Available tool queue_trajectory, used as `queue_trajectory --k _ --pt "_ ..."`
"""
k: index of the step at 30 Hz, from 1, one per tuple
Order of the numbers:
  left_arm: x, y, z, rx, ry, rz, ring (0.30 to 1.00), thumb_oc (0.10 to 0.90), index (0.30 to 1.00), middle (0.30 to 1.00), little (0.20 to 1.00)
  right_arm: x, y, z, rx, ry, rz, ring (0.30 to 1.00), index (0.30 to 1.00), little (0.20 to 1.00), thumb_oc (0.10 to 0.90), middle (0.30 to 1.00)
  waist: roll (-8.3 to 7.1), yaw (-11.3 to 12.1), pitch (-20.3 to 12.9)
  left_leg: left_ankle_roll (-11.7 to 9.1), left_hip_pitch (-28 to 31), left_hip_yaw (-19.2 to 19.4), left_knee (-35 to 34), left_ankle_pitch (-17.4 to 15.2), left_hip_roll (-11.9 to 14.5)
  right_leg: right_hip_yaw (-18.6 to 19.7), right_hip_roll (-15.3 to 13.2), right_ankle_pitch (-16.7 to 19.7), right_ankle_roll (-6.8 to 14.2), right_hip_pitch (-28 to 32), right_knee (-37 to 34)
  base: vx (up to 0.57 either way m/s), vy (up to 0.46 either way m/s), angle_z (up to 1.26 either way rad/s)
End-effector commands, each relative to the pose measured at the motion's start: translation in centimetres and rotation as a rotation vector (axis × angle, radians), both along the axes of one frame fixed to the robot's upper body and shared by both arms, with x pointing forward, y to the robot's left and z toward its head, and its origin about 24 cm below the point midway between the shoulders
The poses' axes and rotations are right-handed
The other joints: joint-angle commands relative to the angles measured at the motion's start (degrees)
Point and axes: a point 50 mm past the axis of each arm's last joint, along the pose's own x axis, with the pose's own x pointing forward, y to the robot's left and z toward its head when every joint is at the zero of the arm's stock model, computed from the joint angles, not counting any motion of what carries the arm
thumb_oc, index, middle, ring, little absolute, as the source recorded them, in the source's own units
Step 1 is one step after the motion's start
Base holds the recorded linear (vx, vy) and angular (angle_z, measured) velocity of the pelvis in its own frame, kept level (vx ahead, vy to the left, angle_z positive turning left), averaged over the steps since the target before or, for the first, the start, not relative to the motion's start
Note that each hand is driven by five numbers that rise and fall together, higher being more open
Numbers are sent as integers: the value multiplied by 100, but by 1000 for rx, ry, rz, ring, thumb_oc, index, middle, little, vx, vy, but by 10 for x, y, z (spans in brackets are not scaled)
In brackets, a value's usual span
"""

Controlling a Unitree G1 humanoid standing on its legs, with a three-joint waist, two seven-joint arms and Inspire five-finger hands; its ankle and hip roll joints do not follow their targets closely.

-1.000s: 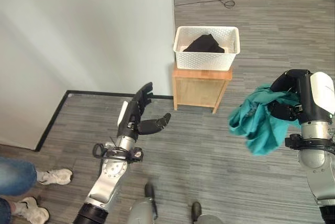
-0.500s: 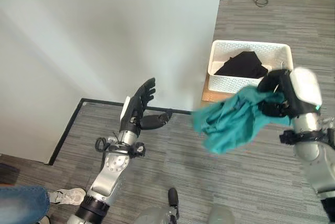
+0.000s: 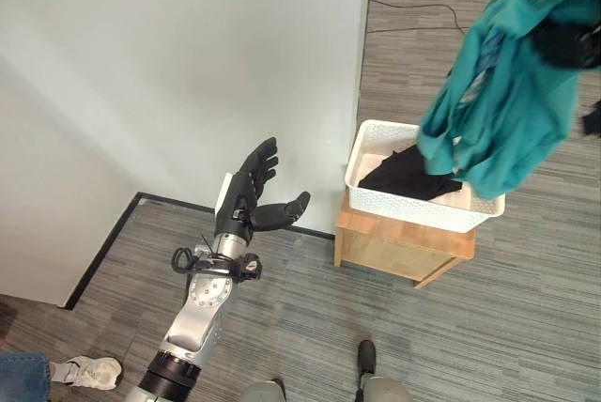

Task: Pick up bed clothes into laundry basket.

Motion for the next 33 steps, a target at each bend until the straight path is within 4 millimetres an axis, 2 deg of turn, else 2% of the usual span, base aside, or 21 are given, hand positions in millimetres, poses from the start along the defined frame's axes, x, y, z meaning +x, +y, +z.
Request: queue_trajectory --k 1,3,5,6,7,9,11,13,15,16,17,18,20,21,22,23,24,26,27,28,33 --pt "2 -8 34 -29 -187 -89 900 800 900 900 900 -19 -4 66 48 -217 -18 300 300 300 400 300 -321 162 -487 -147 -809 -177 1131 549 298 -393 -147 -1261 488 859 15 -15 -230 -21" --pt "2 -8 33 -32 -182 -96 900 800 900 900 900 -12 -12 77 61 -189 -74 300 300 300 400 300 -392 131 -385 -142 -1093 -64 1571 738 420 -426 -134 -1328 433 904 15 65 -190 -26" --pt "1 -9 31 -43 -171 -103 900 800 900 900 900 -10 -18 82 61 -162 -122 300 300 300 400 300 -383 110 -356 -71 -1241 98 1362 640 359 -396 -150 -1365 473 932 15 174 -82 -9" --pt "0 -11 28 -47 -157 -107 900 800 900 900 900 -6 -19 80 46 -127 -137 300 300 300 400 300 -313 101 -382 -14 -1342 163 930 416 166 -330 -140 -1401 525 946 15 143 1 11" --pt "0 -11 28 -49 -157 -106 900 800 900 900 900 -6 -18 80 44 -126 -137 300 300 300 400 300 -316 107 -394 -3 -1319 184 892 420 146 -320 -160 -1409 536 943 15 220 10 16" --pt "-1 -12 24 -49 -145 -103 900 800 900 900 900 -3 -17 77 27 -108 -141 300 300 300 400 300 -177 169 -399 -20 -1471 138 263 518 -43 -255 -124 -1475 616 990 15 202 27 -6" --pt "0 -14 24 -56 -147 -103 900 800 900 900 900 0 -7 78 16 -111 -103 300 300 300 400 300 -113 268 -381 -80 -1712 154 -166 801 -124 -188 -134 -1630 666 1094 15 217 21 -45" --pt "1 -15 22 -79 -137 -95 900 800 900 900 900 7 -1 70 14 -79 -74 300 300 300 400 300 80 253 -448 3 -1568 187 -534 772 -152 -138 -118 -1749 724 1157 15 220 76 -53" --pt "2 -16 24 -87 -141 -94 900 800 900 900 900 9 3 65 10 -68 -60 300 300 300 400 300 119 247 -480 57 -1499 191 -601 796 -209 -128 -197 -1823 737 1312 15 243 139 -61" --pt "3 -18 28 -114 -153 -81 900 800 900 900 900 15 18 52 37 -71 39 300 300 300 400 300 217 170 -476 197 -1333 283 -630 661 -257 -77 -368 -1808 770 1254 532 191 123 -56" --pt "3 -17 27 -102 -150 -83 900 800 900 900 900 13 16 48 48 -69 36 300 300 300 400 300 149 210 -484 208 -1320 307 -637 654 -260 -45 -384 -1863 780 1203 635 267 141 -70" --pt "5 -16 32 -112 -164 -64 900 800 900 900 900 15 41 29 64 -60 173 300 300 300 400 300 251 84 -428 353 -1064 316 -678 489 -321 36 -428 -1761 941 859 1374 158 96 -59" --pt "10 -19 38 -96 -187 -60 900 800 900 900 900 9 54 8 115 -88 270 300 300 300 400 300 202 60 -279 490 -832 250 -653 371 -327 256 -458 -1409 1154 169 2509 125 74 -32" --pt "13 -19 43 -91 -208 -54 900 800 900 900 900 7 60 3 133 -100 307 300 300 300 400 300 211 54 -202 524 -753 231 -662 337 -304 337 -454 -1362 1171 -159 2918 70 12 1" --pt "15 -20 47 -92 -225 -57 900 800 900 900 900 6 70 -3 141 -103 357 300 300 300 400 300 253 67 -158 532 -680 185 -683 306 -296 368 -435 -1392 1126 -361 2926 100 -28 14" --pt "16 -23 55 -100 -257 -70 900 800 900 900 900 2 80 -14 174 -110 422 300 300 300 400 300 261 10 -104 530 -606 69 -726 300 -310 559 -171 -1655 936 -613 2730 127 -88 22" --pt "16 -24 54 -102 -253 -72 900 800 900 900 900 5 77 -30 215 -84 425 300 300 300 400 300 204 27 -74 512 -647 23 -738 287 -330 597 -74 -1824 788 -538 2430 104 -90 33" --pt "14 -24 54 -89 -259 -90 900 800 900 900 900 1 84 -40 220 -63 448 300 300 300 400 300 139 80 -104 514 -692 -93 -651 262 -370 453 -146 -1763 668 -316 1981 1 -113 115" --pt "13 -24 51 -90 -247 -90 900 800 900 900 900 1 88 -47 251 -56 474 300 300 300 400 300 73 92 -150 503 -642 -116 -647 160 -425 340 -221 -1811 659 -136 1734 31 -176 143" --pt "12 -22 47 -105 -225 -72 900 800 900 900 900 4 93 -65 286 -2 486 300 300 300 400 300 61 137 -192 475 -678 -86 -621 225 -391 261 -192 -1658 637 -14 1404 130 -142 81" --pt "1 -13 26 -113 -141 -29 900 800 900 900 900 8 88 -111 314 163 407 300 300 300 400 300 98 204 -211 398 -684 -164 -784 264 -354 -20 -253 -1570 635 335 781 75 -84 7"
